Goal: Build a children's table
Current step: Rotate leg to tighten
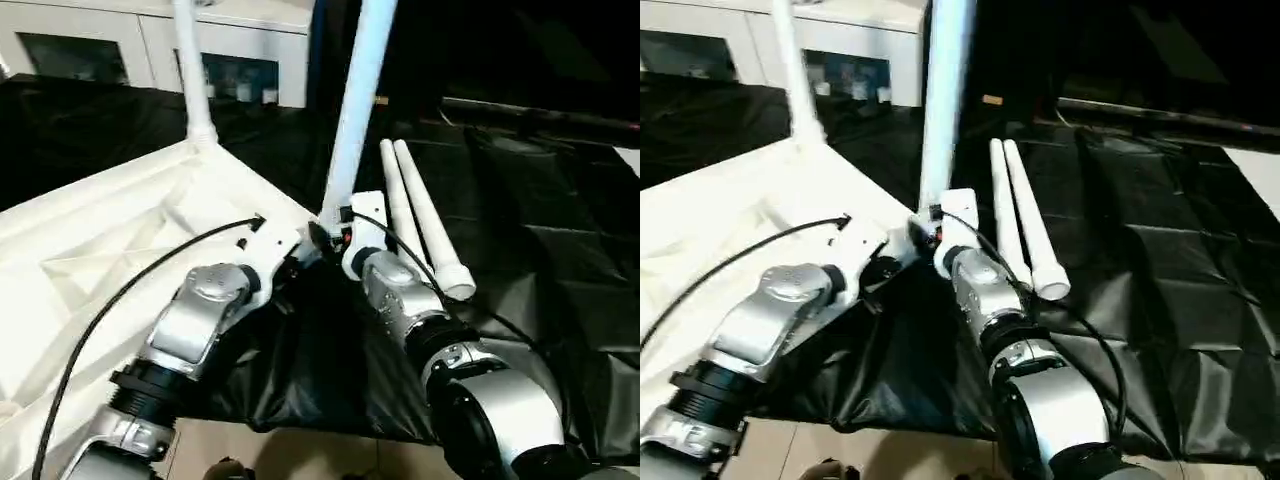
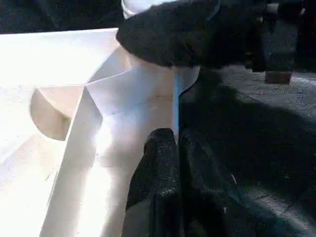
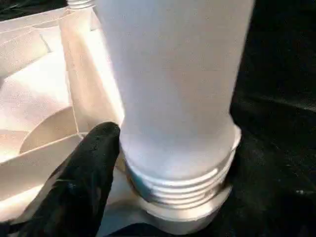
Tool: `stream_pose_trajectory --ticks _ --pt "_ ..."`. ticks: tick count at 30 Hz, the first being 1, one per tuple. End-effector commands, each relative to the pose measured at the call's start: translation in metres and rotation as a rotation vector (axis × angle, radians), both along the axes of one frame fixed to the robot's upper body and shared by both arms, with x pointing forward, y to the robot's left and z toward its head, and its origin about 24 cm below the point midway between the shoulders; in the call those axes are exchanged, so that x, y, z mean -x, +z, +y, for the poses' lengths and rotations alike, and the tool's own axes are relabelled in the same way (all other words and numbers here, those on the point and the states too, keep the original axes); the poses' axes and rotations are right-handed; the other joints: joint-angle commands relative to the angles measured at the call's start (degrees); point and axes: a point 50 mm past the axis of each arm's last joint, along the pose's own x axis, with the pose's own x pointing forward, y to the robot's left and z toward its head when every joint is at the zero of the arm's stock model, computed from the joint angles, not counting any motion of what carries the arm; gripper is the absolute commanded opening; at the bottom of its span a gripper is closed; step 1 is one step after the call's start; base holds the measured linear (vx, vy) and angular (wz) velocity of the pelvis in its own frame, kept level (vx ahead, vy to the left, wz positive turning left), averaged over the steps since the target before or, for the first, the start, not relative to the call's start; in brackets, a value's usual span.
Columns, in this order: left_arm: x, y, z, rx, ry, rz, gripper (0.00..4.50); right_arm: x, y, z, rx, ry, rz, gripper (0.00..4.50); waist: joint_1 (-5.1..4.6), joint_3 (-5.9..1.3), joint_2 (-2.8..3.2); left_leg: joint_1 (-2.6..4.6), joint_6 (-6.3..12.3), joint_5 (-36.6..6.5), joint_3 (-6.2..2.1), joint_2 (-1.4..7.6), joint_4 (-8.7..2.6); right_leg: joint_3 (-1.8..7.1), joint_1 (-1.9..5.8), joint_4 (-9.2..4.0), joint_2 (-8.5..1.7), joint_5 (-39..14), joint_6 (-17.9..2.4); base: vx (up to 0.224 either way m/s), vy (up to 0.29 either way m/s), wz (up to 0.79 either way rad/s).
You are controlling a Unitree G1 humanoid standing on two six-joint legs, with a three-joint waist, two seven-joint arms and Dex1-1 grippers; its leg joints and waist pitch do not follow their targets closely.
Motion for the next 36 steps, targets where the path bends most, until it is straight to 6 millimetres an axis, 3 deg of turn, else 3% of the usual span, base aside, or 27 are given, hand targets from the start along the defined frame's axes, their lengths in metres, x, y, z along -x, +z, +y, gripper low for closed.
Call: stream_pose_trajectory --ticks 1,2,3,9,17,23,27,31,32,36 --pt "-0.001 0.015 -0.011 0.053 -0.091 -0.079 0.00 0.004 -0.002 0.004 -0.012 0.068 -0.007 3.75 0.17 -4.72 1.08 0.49 -0.65 -13.9 -1.10 2.56 -3.85 3.53 2.52 -5.40 -5.34 -14.8 -8.5 0.000 0.000 0.00" --pt "0.000 0.015 -0.010 0.052 -0.105 -0.081 0.00 0.003 0.000 0.000 -0.012 0.079 -0.022 3.75 0.22 -4.71 1.10 0.54 -0.52 -13.5 -1.04 2.58 -3.81 3.54 2.45 -5.34 -5.33 -13.8 -9.0 0.000 0.000 0.00" --pt "0.002 0.015 -0.008 0.058 -0.135 -0.075 0.00 0.000 0.003 -0.008 -0.001 0.099 -0.053 3.75 0.26 -4.89 1.50 0.57 -0.33 -12.8 -0.98 2.56 -3.68 3.55 2.58 -5.12 -5.34 -12.3 -9.7 0.000 0.000 0.00" --pt "0.010 0.012 0.001 0.051 -0.227 -0.043 0.00 0.000 0.008 -0.037 0.100 0.220 -0.129 3.75 0.45 -5.26 1.68 0.42 0.41 -9.7 -0.88 2.79 -3.52 3.31 3.09 -4.33 -5.14 -5.0 -12.6 0.000 0.000 0.00" --pt "0.022 0.010 0.015 0.047 -0.394 -0.003 0.00 0.020 0.004 -0.056 0.192 0.596 -0.139 3.75 1.01 -5.02 1.64 0.37 1.28 -12.0 -0.88 2.69 -3.46 3.46 3.34 -5.11 -5.34 -10.5 -12.0 0.000 0.000 0.00" --pt "0.025 0.009 0.023 0.037 -0.449 0.024 0.00 0.027 0.004 -0.060 0.220 0.705 -0.117 3.75 1.14 -4.85 1.88 0.68 0.28 -14.4 -1.08 2.90 -3.71 3.44 2.96 -5.48 -5.38 -15.4 -11.4 0.000 0.000 0.00" --pt "0.027 0.008 0.028 0.028 -0.483 0.041 0.00 0.029 0.007 -0.059 0.202 0.737 -0.115 3.75 1.27 -4.94 1.99 0.70 0.18 -14.1 -1.13 2.94 -3.77 3.47 2.95 -5.38 -5.32 -14.6 -11.2 0.000 0.000 0.00" --pt "0.028 0.007 0.030 0.021 -0.493 0.048 0.00 0.032 0.006 -0.060 0.207 0.769 -0.104 3.75 1.31 -5.18 1.91 0.56 0.37 -11.9 -1.00 2.87 -3.57 3.43 3.17 -4.83 -5.25 -10.2 -12.3 0.000 0.000 0.00" --pt "0.028 0.007 0.031 0.018 -0.496 0.052 0.00 0.033 0.006 -0.060 0.205 0.777 -0.102 3.50 1.34 -5.18 1.89 0.52 0.54 -11.4 -0.97 2.81 -3.53 3.44 3.21 -4.81 -5.23 -9.5 -12.4 0.000 0.000 0.00" --pt "0.029 0.005 0.033 0.018 -0.507 0.064 0.00 0.036 0.004 -0.059 0.197 0.792 -0.088 3.36 1.42 -5.15 1.73 0.51 0.76 -11.0 -0.90 2.78 -3.48 3.46 3.25 -4.83 -5.26 -9.5 -12.4 0.000 0.000 0.00"
